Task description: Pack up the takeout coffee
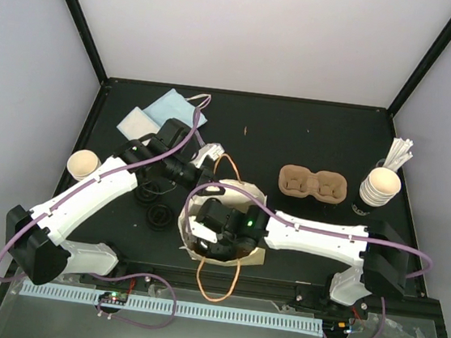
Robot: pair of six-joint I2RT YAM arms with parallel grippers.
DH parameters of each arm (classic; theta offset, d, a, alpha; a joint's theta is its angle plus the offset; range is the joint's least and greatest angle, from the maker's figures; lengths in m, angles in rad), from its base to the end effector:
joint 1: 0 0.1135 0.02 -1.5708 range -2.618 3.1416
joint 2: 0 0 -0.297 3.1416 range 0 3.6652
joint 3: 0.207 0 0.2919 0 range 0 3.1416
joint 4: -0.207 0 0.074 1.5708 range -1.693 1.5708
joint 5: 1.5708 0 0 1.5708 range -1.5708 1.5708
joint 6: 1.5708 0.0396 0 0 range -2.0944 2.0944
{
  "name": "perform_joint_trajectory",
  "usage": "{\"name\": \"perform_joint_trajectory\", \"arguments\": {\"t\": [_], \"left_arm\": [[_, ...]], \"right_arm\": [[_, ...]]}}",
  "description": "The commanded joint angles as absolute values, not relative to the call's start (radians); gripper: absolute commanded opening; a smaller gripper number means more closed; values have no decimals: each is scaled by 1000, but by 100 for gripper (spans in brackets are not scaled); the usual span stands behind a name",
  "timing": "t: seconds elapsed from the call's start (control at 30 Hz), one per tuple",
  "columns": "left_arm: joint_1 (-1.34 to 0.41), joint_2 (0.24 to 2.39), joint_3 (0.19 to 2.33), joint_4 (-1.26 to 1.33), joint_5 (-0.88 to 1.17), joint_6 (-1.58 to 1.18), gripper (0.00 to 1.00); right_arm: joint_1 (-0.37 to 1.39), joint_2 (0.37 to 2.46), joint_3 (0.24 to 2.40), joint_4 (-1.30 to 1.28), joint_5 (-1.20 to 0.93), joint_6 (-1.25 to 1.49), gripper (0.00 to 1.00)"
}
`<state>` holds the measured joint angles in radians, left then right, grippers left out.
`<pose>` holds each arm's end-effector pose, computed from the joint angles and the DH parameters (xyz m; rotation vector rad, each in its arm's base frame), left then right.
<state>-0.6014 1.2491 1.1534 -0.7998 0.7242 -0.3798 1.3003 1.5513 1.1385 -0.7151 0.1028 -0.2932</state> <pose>0.2168 -0.1806 0.3468 0.6274 2.5307 -1.2911 0.0971 0.3348 0.2483 -1.9088 1.9097 0.1717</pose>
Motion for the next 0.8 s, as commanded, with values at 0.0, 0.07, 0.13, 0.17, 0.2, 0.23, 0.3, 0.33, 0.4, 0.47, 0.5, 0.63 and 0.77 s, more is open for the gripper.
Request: {"name": "perform_joint_trajectory", "arguments": {"t": [0.0,0.07,0.13,0.17,0.2,0.23,0.3,0.33,0.4,0.47,0.5,0.63,0.77], "left_arm": [[-597,1248,1175,-840,712,-361,2],[-598,1250,1179,-842,712,-359,2],[-598,1251,1182,-841,711,-360,2],[-597,1253,1183,-841,712,-361,2],[-598,1253,1183,-841,711,-362,2],[-597,1254,1183,-841,710,-362,1],[-597,1256,1185,-841,710,-362,2],[-597,1257,1186,-841,709,-363,2],[-597,1259,1188,-841,709,-365,2],[-597,1259,1194,-841,710,-366,2],[-598,1261,1195,-841,708,-367,1],[-598,1262,1207,-848,705,-367,1],[-598,1265,1227,-863,698,-361,2]], "right_arm": [[1296,1486,1166,-811,132,-295,100],[1297,1451,1166,-816,140,-297,100],[1297,1427,1164,-820,151,-298,100],[1296,1417,1163,-823,151,-298,100],[1296,1406,1163,-826,151,-296,100],[1295,1395,1162,-825,152,-294,100],[1289,1377,1162,-821,156,-283,100],[1287,1368,1165,-819,156,-277,100],[1281,1355,1171,-818,160,-266,100],[1278,1342,1177,-814,178,-252,100],[1276,1336,1180,-811,195,-246,100],[1273,1306,1171,-777,253,-233,100],[1264,1279,1155,-718,340,-215,100]]}}
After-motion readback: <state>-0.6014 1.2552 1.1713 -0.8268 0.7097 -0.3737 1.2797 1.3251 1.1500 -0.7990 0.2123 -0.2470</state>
